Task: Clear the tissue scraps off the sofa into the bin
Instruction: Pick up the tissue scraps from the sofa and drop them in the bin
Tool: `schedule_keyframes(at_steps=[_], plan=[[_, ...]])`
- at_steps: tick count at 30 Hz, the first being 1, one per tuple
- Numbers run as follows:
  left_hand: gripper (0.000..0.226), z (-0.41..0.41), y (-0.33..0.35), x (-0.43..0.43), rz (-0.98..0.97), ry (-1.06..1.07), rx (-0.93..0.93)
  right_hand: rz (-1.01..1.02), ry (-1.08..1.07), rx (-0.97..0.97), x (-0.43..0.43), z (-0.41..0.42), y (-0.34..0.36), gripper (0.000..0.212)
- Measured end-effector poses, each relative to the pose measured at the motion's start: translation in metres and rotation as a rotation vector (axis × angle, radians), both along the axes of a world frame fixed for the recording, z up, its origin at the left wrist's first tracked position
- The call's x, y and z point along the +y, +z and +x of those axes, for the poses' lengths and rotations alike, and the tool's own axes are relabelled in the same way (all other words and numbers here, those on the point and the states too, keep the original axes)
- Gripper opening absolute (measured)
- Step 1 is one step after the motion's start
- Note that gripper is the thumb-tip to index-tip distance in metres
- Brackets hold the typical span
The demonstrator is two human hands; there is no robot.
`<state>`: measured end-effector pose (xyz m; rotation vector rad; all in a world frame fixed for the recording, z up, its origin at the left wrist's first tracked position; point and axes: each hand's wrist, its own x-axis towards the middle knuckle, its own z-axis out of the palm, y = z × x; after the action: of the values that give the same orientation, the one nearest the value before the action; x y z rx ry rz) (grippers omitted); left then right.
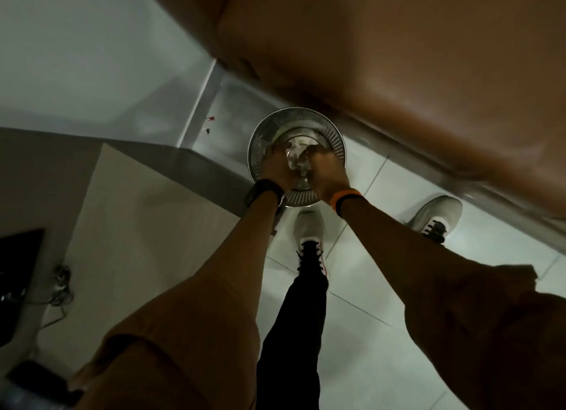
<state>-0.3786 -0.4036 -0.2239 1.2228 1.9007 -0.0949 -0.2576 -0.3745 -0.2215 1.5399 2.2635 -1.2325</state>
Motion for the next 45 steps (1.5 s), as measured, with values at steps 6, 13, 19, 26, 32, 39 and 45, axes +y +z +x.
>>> schedule_keyframes(at_steps=[6,13,19,26,32,39,45], plan=[[0.06,0.019,0.025,0.001,0.225,0.085,0.034,0.214,-0.068,0.014,0.004,0.011,0.026,0.033],[0.05,0.095,0.103,0.055,0.699,-0.086,0.06,0.692,-0.355,0.108,0.032,0.117,0.102,0.019],[0.043,0.175,0.14,0.164,0.793,-0.018,-0.053,0.73,-0.737,-0.197,0.072,0.243,0.136,0.019],[0.033,0.24,0.124,0.242,0.645,-0.088,-0.054,0.52,-0.792,-0.363,0.069,0.344,0.127,0.026],[0.019,0.349,0.134,0.223,0.568,-0.144,-0.18,0.549,-0.935,-0.137,0.064,0.393,0.138,0.016],[0.01,0.506,0.144,0.246,0.597,-0.524,-0.435,0.392,-1.173,-0.119,0.082,0.458,0.15,0.028],[0.019,0.59,0.146,0.294,0.446,-0.856,-0.354,0.0,-1.013,-0.252,0.081,0.485,0.132,0.032]])
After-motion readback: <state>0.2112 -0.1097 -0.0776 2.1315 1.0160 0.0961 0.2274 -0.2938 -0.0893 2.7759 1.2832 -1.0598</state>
